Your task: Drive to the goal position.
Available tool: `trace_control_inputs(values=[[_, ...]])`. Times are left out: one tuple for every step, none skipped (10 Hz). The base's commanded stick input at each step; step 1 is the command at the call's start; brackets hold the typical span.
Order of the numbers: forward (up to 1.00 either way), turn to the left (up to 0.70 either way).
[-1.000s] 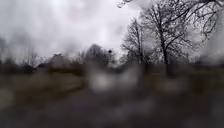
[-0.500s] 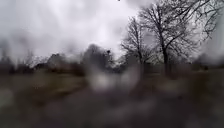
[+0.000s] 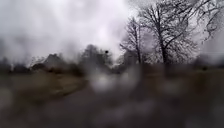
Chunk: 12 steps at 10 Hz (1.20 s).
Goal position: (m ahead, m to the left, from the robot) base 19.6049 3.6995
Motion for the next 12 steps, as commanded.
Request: trace_control_inputs(values=[[1.00, 0.00], [1.00, 0.00], [1.00, 0.00], [1.00, 0.03], [1.00, 0.21], [1.00, 0.40], [1.00, 0.40], [1.00, 0.38], [1.00, 0.18], [1.00, 0.00], [1.00, 0.00], [1.00, 0.00]])
